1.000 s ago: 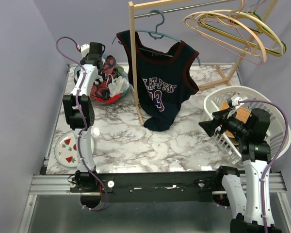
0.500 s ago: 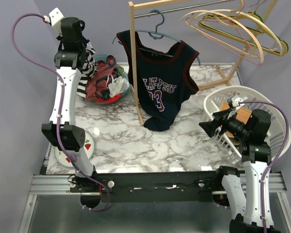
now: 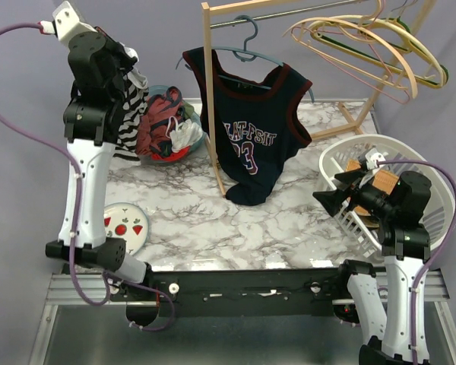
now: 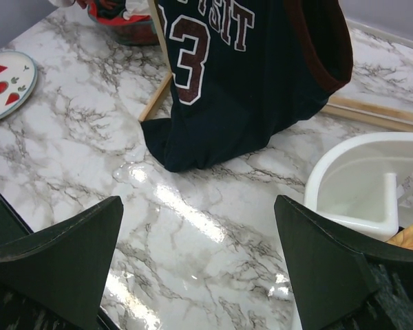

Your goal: Place the tank top on the hanger

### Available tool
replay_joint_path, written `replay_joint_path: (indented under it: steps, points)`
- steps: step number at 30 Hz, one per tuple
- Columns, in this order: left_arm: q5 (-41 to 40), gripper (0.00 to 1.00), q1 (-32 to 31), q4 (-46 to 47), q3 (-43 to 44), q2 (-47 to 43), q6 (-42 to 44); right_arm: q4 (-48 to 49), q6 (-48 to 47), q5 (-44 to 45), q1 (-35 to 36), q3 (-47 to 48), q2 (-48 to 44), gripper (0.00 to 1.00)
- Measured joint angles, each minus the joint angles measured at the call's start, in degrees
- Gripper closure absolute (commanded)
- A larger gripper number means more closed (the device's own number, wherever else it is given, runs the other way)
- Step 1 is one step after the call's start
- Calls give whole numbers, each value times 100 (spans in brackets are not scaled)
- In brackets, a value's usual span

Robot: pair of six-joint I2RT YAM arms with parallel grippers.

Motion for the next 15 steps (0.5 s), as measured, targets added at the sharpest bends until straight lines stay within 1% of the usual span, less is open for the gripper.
replay_joint_path:
  steps: [4,8,12,15]
  points:
    - [-7,100,-433,155,-376,-780,136,-136,-223,-192,0,212,24,0]
    - [9,100,-866,538,-1067,-1808,284,-254,-402,-350,0,380,83,0]
    - [144,100,-1005,730,-1486,-2483,315,-358,-538,-424,0,470,157,0]
    - [481,100,-1062,901,-1792,-2861,295,-437,-654,-466,0,555,223,0]
